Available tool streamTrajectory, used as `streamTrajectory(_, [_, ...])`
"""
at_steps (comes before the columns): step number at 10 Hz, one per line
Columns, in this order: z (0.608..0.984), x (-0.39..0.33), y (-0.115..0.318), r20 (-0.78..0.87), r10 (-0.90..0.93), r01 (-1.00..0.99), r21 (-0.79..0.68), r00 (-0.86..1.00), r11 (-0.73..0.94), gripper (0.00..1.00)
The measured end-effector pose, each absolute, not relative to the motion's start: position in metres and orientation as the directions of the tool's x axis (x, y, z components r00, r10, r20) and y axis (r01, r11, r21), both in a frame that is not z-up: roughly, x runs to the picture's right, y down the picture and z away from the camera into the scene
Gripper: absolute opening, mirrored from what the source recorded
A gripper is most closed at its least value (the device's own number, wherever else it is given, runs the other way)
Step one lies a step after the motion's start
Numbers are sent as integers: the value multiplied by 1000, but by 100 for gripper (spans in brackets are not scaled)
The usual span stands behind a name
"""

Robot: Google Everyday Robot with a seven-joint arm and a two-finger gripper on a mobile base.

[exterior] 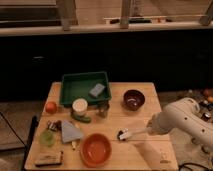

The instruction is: Wipe red bowl with brush

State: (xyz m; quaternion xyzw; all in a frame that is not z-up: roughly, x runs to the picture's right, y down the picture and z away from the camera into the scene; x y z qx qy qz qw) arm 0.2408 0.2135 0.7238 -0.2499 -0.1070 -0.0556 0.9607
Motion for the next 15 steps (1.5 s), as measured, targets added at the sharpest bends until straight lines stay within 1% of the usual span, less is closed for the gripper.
streamTrajectory(8, [706,202,192,357,-97,259,-441,929,859,3])
streamTrajectory(12, [692,164,185,405,-174,347,-406,898,845,3])
streamTrajectory(15, [681,129,188,447,-246,432,-382,860,817,3])
